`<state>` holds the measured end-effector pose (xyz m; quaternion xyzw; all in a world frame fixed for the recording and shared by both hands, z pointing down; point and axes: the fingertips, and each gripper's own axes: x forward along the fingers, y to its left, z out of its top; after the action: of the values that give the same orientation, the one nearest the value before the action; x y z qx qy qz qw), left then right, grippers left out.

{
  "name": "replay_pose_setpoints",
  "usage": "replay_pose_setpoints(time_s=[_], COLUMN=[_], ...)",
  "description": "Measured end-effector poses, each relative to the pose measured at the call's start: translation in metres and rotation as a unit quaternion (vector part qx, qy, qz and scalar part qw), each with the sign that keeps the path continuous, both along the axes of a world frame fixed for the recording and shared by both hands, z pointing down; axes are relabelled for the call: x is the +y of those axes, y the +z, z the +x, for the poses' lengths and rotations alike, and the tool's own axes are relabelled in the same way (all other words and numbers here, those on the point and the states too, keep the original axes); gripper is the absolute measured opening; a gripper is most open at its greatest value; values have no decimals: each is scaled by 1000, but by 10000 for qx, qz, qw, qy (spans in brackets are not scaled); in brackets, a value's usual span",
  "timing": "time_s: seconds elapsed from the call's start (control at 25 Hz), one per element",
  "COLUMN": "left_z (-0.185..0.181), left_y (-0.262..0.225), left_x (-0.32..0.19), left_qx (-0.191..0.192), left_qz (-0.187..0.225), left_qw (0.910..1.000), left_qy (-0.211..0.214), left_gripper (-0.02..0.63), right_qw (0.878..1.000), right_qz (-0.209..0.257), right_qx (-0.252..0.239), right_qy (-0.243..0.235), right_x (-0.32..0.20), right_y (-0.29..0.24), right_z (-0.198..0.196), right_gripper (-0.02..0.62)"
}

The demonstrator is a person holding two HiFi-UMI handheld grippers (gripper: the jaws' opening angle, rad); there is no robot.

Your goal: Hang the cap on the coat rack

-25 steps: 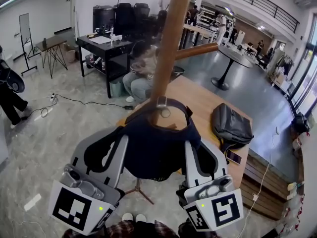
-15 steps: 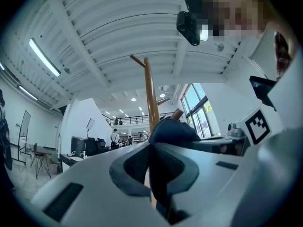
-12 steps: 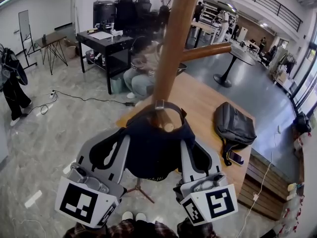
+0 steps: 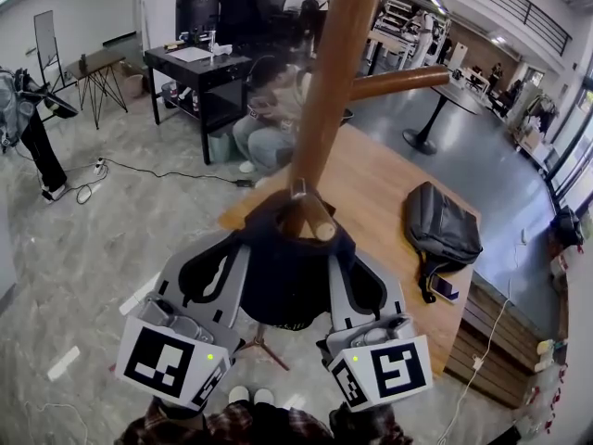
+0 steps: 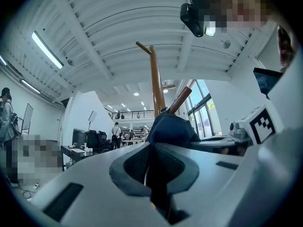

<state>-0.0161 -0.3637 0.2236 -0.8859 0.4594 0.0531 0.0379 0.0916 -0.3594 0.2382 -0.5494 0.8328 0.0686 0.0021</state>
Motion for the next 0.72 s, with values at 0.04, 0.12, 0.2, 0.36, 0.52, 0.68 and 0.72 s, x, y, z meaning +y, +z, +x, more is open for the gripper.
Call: replay_pose_setpoints(time_s=[0.04, 0.12, 0.2, 0.36, 0.52, 0.68, 0.72], left_z=[1, 2, 3, 2, -2, -5, -6], left_y=[1, 2, 3, 1, -1, -3, -4], left_x=[-1, -1, 0, 5, 12, 18, 20], left_qx=[3, 22, 34, 36, 63, 60, 54], left_qz=[3, 6, 24, 45, 33, 121, 188], left_qw=[10000, 10000, 10000, 9999, 9997, 9995, 9994], left_qy=[-3, -26, -65, -145, -244, -291, -295], left_gripper=[28, 28, 28, 28, 29, 31, 31], right_qw=[10000, 9999, 9997, 9996, 9994, 9994, 9994], right_qz=[17, 56, 73, 67, 114, 151, 165], right_qx=[46, 146, 214, 265, 282, 296, 288], right_qy=[19, 70, 102, 123, 155, 136, 127], right_x=[0, 0, 0, 5, 14, 18, 20], right_y=[0, 2, 3, 3, -1, -2, -2], right_z=[-1, -3, -3, -1, 1, 1, 2], right_gripper=[40, 40, 40, 40, 41, 63, 66])
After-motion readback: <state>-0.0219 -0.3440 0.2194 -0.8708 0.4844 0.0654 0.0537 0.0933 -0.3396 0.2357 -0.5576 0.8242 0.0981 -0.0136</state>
